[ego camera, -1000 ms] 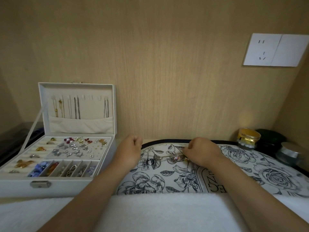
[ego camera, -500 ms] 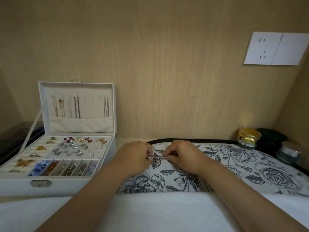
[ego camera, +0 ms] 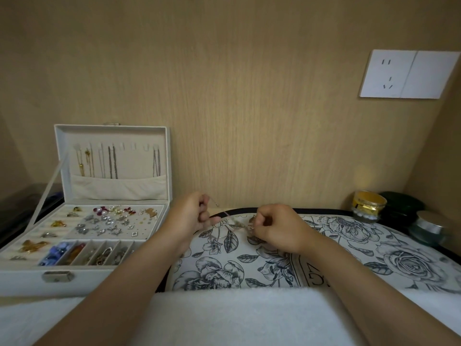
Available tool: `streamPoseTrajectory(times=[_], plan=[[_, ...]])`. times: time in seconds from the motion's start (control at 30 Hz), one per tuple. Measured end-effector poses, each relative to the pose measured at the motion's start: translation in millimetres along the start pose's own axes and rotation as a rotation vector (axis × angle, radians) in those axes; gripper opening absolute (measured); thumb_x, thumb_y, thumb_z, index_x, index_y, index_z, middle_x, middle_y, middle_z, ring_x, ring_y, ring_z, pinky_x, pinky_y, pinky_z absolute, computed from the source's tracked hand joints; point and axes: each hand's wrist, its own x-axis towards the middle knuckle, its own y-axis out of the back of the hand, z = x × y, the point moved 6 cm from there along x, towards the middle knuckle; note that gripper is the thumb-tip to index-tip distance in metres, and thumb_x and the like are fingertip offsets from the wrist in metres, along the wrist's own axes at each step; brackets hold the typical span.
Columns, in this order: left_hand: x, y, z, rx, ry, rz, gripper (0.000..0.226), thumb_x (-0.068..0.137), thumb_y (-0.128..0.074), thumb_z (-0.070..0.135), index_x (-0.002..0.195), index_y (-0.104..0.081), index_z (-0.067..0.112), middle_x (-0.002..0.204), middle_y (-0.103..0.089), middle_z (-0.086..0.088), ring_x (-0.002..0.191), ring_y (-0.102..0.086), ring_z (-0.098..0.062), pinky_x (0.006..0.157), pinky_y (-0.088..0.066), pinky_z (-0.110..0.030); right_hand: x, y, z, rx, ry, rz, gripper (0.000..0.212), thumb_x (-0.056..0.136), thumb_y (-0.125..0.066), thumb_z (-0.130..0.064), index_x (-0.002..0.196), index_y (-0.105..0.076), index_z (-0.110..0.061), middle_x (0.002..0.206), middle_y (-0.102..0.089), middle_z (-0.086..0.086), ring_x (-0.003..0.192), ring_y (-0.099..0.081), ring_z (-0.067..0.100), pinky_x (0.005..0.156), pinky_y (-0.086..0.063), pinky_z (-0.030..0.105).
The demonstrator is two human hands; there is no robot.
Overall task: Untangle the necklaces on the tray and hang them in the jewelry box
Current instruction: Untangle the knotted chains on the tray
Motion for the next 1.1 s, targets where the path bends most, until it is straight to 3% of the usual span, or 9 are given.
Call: streamPoseTrajectory(times=[0.07,0.17,0.3,0.4,0.5,0.63,0.77,0.93,1.1], plan=[[-5.7,3.8,6.5,-0.039,-0.015,0.005,0.028,0.094,-0.033,0.004,0.073,-0.049,0.012,0.051,-0.028,0.005,0.044,-0.023,-0.010,0.040,-0.043,-0.022,-0.1,3.2,2.7,-0.063,-0.045,0.003,0.018,0.082,-0.065,-0.016,0.065,-0.058,-0.015,0.067,-0.064,0.001,0.060,-0.057,0.012,0.058,-0.048,0.030],[-4.1,10.5,11.3,0.079,-0.056,0.043,0.025,0.092,-0.032,0.008,0.077,-0.050,0.015,0.051,-0.029,0.008,0.043,-0.020,-0.008,0.037,-0.015,-0.019,0.0,11.2,9.9,-0.449,-0.130,-0.005,0.022,0.080,-0.060,-0.026,0.063,-0.049,-0.018,0.060,-0.054,-0.006,0.060,-0.050,0.014,0.058,-0.035,0.026],[-2.1,16.4,15.5,0.390,-0.147,0.149,0.026,0.091,-0.040,0.011,0.079,-0.062,0.015,0.064,-0.047,0.001,0.054,-0.036,-0.016,0.052,-0.027,-0.027,-3.3,19.4,18.9,-0.753,-0.285,-0.022,0.015,0.081,-0.054,-0.034,0.070,-0.054,-0.023,0.076,-0.060,-0.007,0.080,-0.056,0.016,0.087,-0.038,0.035],[-2.6,14.4,10.6,0.710,-0.245,0.148,0.028,0.095,-0.040,0.013,0.089,-0.065,0.003,0.074,-0.056,-0.007,0.061,-0.055,-0.026,0.056,-0.039,-0.029,-3.0,20.9,14.9,-0.828,-0.234,0.040,0.023,0.084,-0.053,-0.035,0.098,-0.065,-0.021,0.102,-0.061,0.000,0.100,-0.054,0.022,0.094,-0.039,0.039],[-3.0,12.6,5.8,1.035,-0.404,0.190,0.030,0.100,-0.037,0.018,0.085,-0.061,0.007,0.074,-0.060,-0.005,0.067,-0.061,-0.023,0.058,-0.046,-0.033,0.7,9.6,4.9,-0.611,-0.028,0.057,0.034,0.085,-0.058,-0.026,0.119,-0.063,-0.027,0.116,-0.056,0.000,0.114,-0.048,0.021,0.100,-0.039,0.037],[2.2,11.3,0.8,1.249,-0.424,0.204,0.009,0.092,-0.049,0.005,0.093,-0.056,0.010,0.081,-0.055,-0.003,0.071,-0.056,-0.017,0.062,-0.049,-0.033,2.5,-12.3,0.7,-0.343,0.097,-0.082,0.027,0.087,-0.064,-0.026,0.112,-0.073,-0.028,0.108,-0.061,-0.008,0.107,-0.055,0.010,0.097,-0.047,0.031],[-4.3,6.0,-4.9,1.430,-0.511,0.120,0.036,0.085,-0.054,-0.001,0.116,-0.059,0.016,0.102,-0.053,-0.003,0.100,-0.054,-0.022,0.087,-0.051,-0.037,2.5,-13.3,0.5,-0.350,0.144,-0.091,0.012,0.089,-0.071,-0.026,0.098,-0.078,-0.023,0.096,-0.062,-0.015,0.090,-0.063,0.005,0.085,-0.049,0.022],[-20.4,-32.4,-20.6,1.275,-0.737,-0.303,0.033,0.094,-0.058,0.017,0.125,-0.064,0.027,0.121,-0.063,0.008,0.115,-0.054,-0.009,0.103,-0.041,-0.029,4.9,-15.5,-2.0,-0.279,0.183,-0.077,0.010,0.095,-0.065,-0.024,0.087,-0.071,-0.025,0.087,-0.066,-0.016,0.079,-0.060,-0.002,0.074,-0.048,0.018],[-21.8,-34.9,-28.6,0.895,-0.552,-0.305,0.023,0.092,-0.067,0.024,0.113,-0.061,0.032,0.092,-0.069,0.010,0.081,-0.063,0.003,0.073,-0.047,-0.016,7.4,-15.2,0.4,0.138,0.088,-0.043,0.012,0.099,-0.061,-0.020,0.089,-0.068,-0.019,0.078,-0.070,-0.006,0.070,-0.061,0.005,0.072,-0.051,0.028]])
